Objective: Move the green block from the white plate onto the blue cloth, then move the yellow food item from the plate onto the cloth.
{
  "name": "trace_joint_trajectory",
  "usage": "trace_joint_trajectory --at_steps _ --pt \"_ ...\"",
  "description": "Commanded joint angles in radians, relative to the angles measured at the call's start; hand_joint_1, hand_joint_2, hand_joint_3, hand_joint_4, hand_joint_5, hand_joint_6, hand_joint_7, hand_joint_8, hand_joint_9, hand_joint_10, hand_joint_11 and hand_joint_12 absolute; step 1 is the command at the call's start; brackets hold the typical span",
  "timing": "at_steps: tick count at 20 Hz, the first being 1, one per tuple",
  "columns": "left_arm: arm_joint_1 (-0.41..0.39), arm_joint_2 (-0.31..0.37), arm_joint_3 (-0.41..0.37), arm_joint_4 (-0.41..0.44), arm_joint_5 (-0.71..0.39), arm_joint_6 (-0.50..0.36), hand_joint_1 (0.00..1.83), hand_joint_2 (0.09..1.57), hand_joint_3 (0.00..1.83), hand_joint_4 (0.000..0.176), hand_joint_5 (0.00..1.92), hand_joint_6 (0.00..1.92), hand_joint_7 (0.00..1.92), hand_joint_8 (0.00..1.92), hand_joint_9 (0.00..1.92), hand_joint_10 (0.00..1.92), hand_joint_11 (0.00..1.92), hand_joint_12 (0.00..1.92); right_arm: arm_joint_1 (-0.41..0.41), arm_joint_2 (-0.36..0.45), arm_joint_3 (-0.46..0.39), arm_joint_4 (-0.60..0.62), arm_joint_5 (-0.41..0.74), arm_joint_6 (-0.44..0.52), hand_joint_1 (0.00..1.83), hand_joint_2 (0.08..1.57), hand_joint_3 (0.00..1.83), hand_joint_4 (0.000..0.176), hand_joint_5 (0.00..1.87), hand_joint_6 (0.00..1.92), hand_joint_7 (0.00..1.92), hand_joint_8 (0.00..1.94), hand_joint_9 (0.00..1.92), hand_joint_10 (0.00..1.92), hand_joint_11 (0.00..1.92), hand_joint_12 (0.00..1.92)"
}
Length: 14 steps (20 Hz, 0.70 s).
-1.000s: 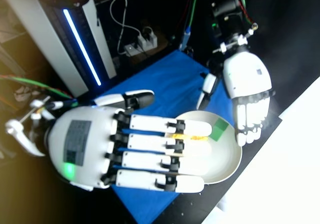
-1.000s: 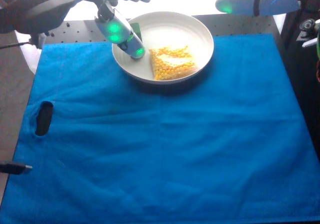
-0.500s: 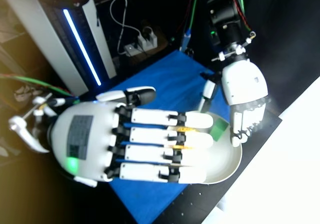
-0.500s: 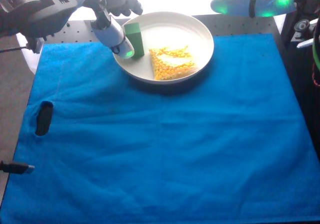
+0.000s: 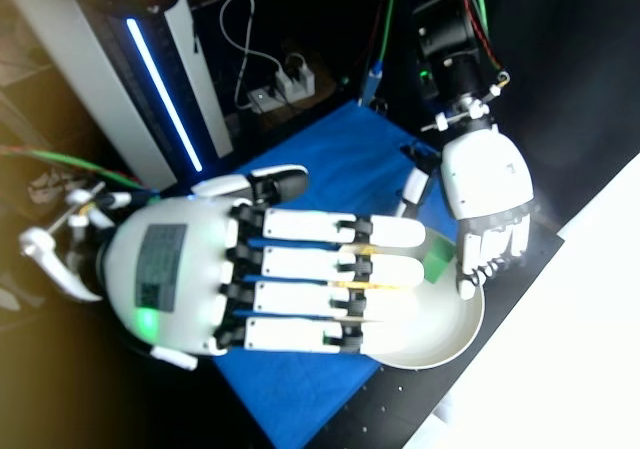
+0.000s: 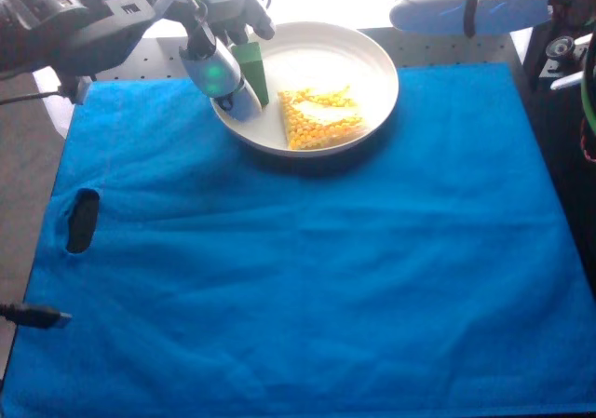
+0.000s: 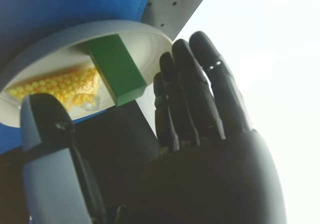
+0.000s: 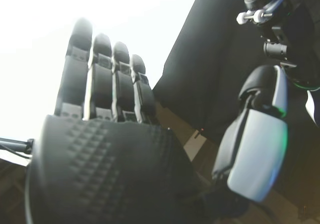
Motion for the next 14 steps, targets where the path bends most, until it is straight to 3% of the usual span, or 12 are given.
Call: trace_joint_trajectory --at_steps 1,4,9,12,14 --pt "-0.005 -0.003 0.003 0.005 -0.089 -0.001 0.84 0.84 0.0 0.007 0.51 0.0 0.75 0.0 0.98 0.07 0.79 0.89 0.015 -0.001 -0.001 0.024 0.12 0.005 0.64 0.73 0.0 0.0 0.25 0.01 0.32 0.01 0.33 0.01 0.29 0.29" --pt "0.0 -0.011 0.013 -0.003 -0.094 -0.001 0.82 0.89 0.01 0.0 0.54 0.01 0.79 0.01 1.05 0.05 0.84 0.82 0.015 0.0 -0.003 0.024 0.12 0.005 0.7 0.82 0.0 0.0 0.2 0.0 0.29 0.0 0.26 0.0 0.19 0.11" --pt "0.002 -0.024 0.029 -0.022 -0.108 -0.001 0.78 0.95 0.0 0.0 0.56 0.0 0.78 0.01 0.98 0.0 0.83 0.69 0.015 0.0 -0.006 0.021 0.12 0.005 0.72 0.9 0.02 0.0 0.18 0.0 0.35 0.02 0.3 0.01 0.2 0.09" --pt "0.005 -0.031 0.038 -0.027 -0.109 -0.001 0.79 0.97 0.0 0.0 0.57 0.0 0.8 0.0 0.97 0.0 0.84 0.62 0.015 0.0 -0.006 0.018 0.121 0.005 0.71 0.92 0.0 0.0 0.19 0.01 0.36 0.0 0.31 0.01 0.21 0.13" --pt "0.007 -0.033 0.04 -0.031 -0.11 -0.001 0.82 0.97 0.0 0.0 0.59 0.0 0.8 0.0 1.0 0.01 0.84 0.68 0.015 0.0 -0.006 0.017 0.123 0.005 0.69 0.92 0.01 0.0 0.19 0.0 0.38 0.0 0.33 0.0 0.1 0.38"
